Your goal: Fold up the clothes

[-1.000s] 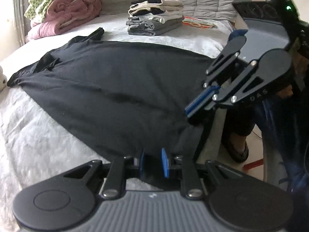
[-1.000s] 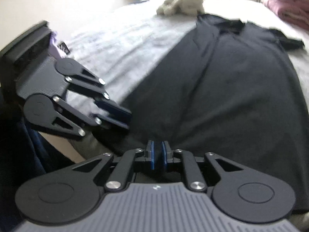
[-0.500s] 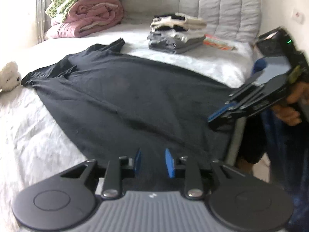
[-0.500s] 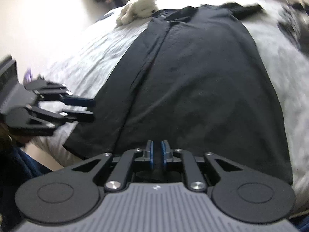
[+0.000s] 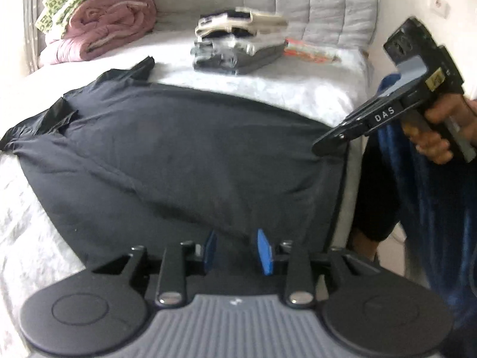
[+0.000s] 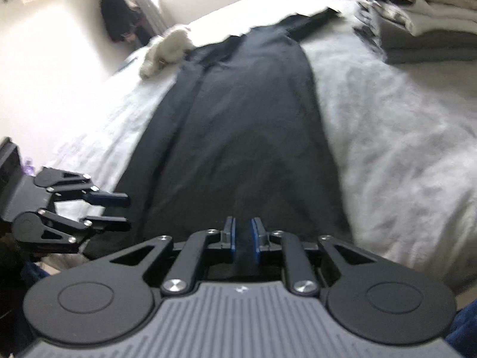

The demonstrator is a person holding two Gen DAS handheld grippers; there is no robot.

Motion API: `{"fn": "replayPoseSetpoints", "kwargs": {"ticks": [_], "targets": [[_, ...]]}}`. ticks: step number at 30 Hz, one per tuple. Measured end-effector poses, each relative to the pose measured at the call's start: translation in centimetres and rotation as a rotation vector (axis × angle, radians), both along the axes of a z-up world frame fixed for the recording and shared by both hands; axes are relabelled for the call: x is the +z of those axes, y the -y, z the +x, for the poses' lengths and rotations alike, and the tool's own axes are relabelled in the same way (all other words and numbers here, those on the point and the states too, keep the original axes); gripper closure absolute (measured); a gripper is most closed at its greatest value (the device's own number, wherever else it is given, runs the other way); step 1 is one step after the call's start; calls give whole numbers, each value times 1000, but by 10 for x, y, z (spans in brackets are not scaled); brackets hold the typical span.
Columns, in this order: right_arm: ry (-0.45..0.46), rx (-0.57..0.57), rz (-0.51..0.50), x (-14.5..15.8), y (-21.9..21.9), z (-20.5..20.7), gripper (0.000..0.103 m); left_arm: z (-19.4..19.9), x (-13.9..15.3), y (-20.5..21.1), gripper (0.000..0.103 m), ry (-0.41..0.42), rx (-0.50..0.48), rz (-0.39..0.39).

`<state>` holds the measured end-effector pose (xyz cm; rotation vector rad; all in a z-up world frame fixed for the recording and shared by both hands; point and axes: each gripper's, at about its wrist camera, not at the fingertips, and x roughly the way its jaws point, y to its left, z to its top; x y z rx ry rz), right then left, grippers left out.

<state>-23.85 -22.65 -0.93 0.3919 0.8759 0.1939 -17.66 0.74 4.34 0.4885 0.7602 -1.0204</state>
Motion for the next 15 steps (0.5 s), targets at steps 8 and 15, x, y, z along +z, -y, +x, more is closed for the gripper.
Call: {"fn": "replayPoseSetpoints", "kwargs": {"ticks": [8,15], "targets": [[50,-124,70,16,37,-23,84,-3,16,10,74,-4,-81,-80],[30,-276,164,9,73,-39,81,7,10,41,72,0,-56,-18]]}}
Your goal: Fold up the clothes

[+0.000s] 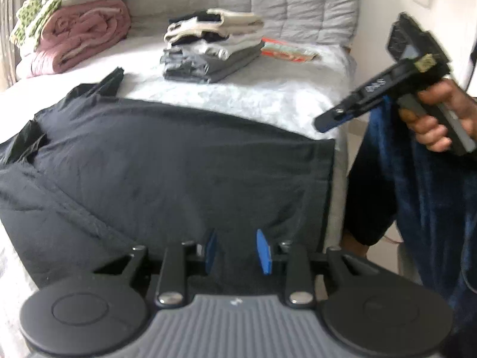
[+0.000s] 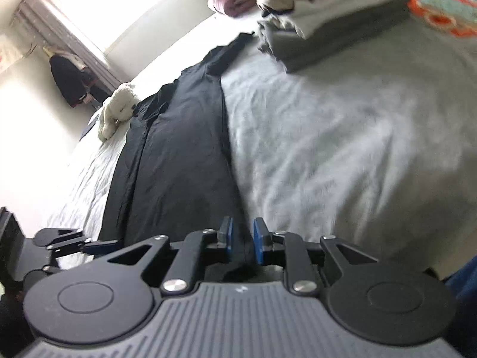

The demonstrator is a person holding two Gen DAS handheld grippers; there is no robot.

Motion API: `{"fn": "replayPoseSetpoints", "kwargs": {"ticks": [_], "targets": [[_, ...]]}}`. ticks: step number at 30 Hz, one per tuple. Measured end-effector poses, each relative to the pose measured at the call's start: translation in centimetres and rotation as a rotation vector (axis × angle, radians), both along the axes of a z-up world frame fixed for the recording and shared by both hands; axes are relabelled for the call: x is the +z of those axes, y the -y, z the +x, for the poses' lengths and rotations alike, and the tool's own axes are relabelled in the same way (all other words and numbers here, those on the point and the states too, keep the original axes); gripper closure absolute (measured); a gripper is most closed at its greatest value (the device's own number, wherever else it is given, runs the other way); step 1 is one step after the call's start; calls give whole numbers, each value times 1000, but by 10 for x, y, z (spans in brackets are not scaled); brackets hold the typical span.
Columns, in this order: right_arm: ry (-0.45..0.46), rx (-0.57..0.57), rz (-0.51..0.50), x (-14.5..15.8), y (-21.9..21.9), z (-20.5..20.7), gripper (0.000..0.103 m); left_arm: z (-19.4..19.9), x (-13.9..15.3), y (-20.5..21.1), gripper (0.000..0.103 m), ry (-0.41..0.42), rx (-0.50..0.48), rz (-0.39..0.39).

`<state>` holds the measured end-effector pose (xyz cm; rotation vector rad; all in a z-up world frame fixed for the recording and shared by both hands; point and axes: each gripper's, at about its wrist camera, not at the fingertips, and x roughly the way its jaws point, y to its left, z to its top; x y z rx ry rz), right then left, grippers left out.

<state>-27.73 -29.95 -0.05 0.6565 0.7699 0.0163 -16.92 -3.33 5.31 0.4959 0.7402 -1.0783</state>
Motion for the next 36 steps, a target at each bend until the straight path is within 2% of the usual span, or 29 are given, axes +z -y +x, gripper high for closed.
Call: {"fn": "replayPoseSetpoints", "kwargs": {"ticks": [3,8,9,10,11,15,21,23,27,28,32,34,36], "targets": [[12,9,-6,-3,-4,-5,64,5,-7,6,72,-24,-3,34],[-8,77,-132,-5,-21,0,64,1,-13,9,72,-35,-47,44],[-14,86,-160,-7,-26,1,69,0,-13,9,72,-35,-56,43],[-15,88,-180,-7,-28,1,88,-1,-13,10,72,-35,-65,42],[-14,85,-189,-8,-29,1,93,-2,-13,9,72,-37,-72,41],[-3,39,-142,-6,-22,-1,96,-2,-14,4,72,-57,-76,30],[-46,12,-94,-11,-17,-4,97,-9,-15,-6,72,-62,-89,23],[-46,14,-108,-11,-18,-3,97,-7,-11,-11,72,-83,-66,-6],[-18,37,-214,-2,-29,0,92,3,13,-44,69,-92,38,-171],[-3,34,-232,1,-31,1,85,7,15,-53,68,-84,85,-187],[87,59,-302,16,-45,10,85,26,12,-71,68,-42,264,-158],[112,130,-306,18,-60,23,85,30,8,-70,68,-35,280,-138],[127,211,-271,17,-79,44,85,30,4,-65,68,-32,249,-121]]}}
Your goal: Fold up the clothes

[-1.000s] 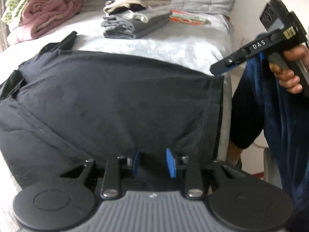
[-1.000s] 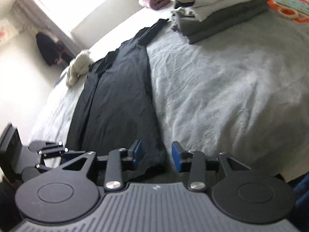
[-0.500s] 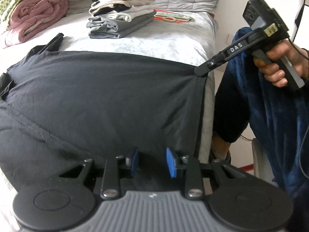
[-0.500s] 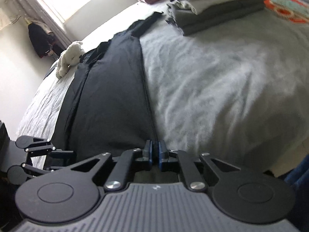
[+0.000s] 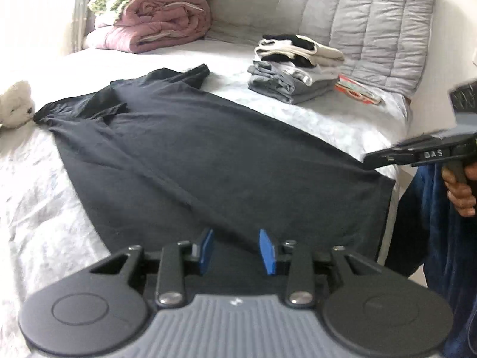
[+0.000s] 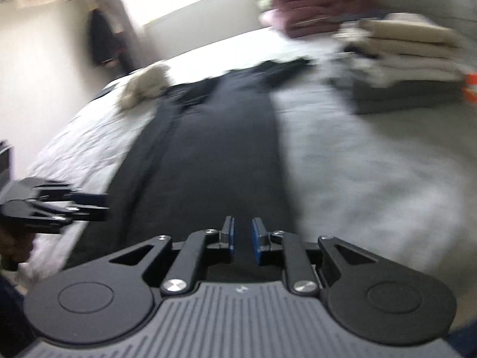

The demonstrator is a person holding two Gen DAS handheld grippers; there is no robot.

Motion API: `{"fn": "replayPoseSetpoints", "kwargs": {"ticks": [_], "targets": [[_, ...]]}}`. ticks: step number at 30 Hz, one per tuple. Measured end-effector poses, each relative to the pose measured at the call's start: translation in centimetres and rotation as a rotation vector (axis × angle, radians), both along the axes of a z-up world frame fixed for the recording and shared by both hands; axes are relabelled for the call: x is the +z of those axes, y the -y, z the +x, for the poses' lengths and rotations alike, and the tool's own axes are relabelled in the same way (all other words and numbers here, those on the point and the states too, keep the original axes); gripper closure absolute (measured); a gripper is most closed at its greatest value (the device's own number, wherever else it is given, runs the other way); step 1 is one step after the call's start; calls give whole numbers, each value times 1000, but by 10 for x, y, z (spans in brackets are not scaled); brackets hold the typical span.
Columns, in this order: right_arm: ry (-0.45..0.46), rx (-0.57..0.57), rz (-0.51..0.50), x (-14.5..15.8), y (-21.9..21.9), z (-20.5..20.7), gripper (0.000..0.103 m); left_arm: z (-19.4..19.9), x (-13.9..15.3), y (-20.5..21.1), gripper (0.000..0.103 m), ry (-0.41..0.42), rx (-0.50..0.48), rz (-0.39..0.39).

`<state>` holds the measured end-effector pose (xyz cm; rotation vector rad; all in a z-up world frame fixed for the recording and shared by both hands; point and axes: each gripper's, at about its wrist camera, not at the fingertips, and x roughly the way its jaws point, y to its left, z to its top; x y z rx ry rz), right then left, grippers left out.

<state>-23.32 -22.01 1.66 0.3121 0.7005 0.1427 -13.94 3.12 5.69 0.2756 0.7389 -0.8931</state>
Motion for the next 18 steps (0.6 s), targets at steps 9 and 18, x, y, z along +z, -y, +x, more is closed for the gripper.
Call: {"fn": "replayPoseSetpoints", "kwargs": {"ticks": [9,18], "targets": [[-34,195,96,2,-49,142,85,7,-11,16,66,14,-10,57],[-165,169,216,-7,-42,311,65,12,-24,25,60,3,-56,50]]}}
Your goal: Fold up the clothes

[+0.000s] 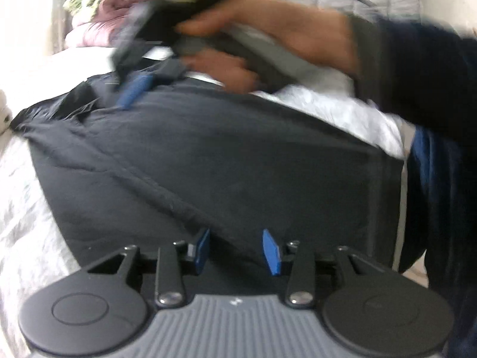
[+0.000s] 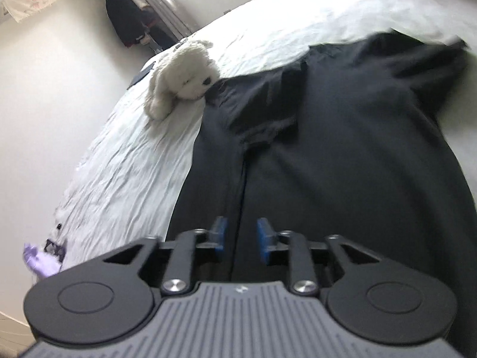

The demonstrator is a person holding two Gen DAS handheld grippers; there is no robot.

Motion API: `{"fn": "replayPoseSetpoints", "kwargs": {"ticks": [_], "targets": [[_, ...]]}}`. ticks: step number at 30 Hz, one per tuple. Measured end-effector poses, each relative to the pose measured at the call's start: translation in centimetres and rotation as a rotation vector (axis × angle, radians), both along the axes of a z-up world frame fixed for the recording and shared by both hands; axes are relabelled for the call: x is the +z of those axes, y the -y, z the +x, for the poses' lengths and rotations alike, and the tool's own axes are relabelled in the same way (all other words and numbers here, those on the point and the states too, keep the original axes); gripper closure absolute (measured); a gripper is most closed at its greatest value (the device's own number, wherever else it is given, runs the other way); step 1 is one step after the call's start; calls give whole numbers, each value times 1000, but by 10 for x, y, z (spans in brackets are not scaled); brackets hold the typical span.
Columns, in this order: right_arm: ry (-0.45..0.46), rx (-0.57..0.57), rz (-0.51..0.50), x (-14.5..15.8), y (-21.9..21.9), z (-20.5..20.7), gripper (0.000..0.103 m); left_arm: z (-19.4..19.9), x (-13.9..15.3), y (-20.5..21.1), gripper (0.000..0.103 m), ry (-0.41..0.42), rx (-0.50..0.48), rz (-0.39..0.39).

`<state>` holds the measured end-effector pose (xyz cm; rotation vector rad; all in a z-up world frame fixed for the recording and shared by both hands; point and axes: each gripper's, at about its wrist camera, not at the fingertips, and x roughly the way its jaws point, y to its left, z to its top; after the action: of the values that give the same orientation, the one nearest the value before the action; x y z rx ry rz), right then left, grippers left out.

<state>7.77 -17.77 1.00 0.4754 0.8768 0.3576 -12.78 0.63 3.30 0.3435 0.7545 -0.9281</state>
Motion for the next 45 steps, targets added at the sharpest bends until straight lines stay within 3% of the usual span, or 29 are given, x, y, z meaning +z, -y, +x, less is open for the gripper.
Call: {"fn": "replayPoseSetpoints", "kwargs": {"ticks": [2,5,9,10,11,14,17,21,25,29,31,34,39,45], "targets": [[-21,16,3,-5,-5,32,65,1,-2,-2,57,-19,-7,-21],[-99,-37,99,-25,1,73,65,2,-3,-3,57,-33,-16,-30],[-111,-51,131,-36,-2,104,67,4,-6,-4,57,-44,-23,-41],[-87,-27,93,-33,-6,107,93,4,-7,-4,57,-47,-24,-45],[-63,-4,55,-29,-10,110,98,4,-8,-5,57,-46,-27,-50],[3,58,-40,-20,-20,119,99,-2,-12,-4,57,-16,-47,-55],[22,62,-30,-16,-12,127,99,-11,-14,-1,57,18,-62,-52],[7,100,-100,-26,-17,134,99,-13,-14,-1,57,16,-66,-54],[9,95,-79,-29,-19,135,99,-9,-10,-2,57,-9,-70,-78],[-25,72,8,-28,-14,137,88,-5,-2,-14,56,-19,-68,-120],[-36,54,43,-25,-9,133,58,-8,-2,-13,55,-24,-81,-129],[-25,70,25,-19,-11,123,57,-15,-4,-8,53,-25,-110,-130],[-18,112,-4,-13,-19,95,57,-28,-10,2,42,-4,-164,-112],[21,218,-12,9,-25,36,57,-29,-11,-3,42,-8,-156,-121]]}}
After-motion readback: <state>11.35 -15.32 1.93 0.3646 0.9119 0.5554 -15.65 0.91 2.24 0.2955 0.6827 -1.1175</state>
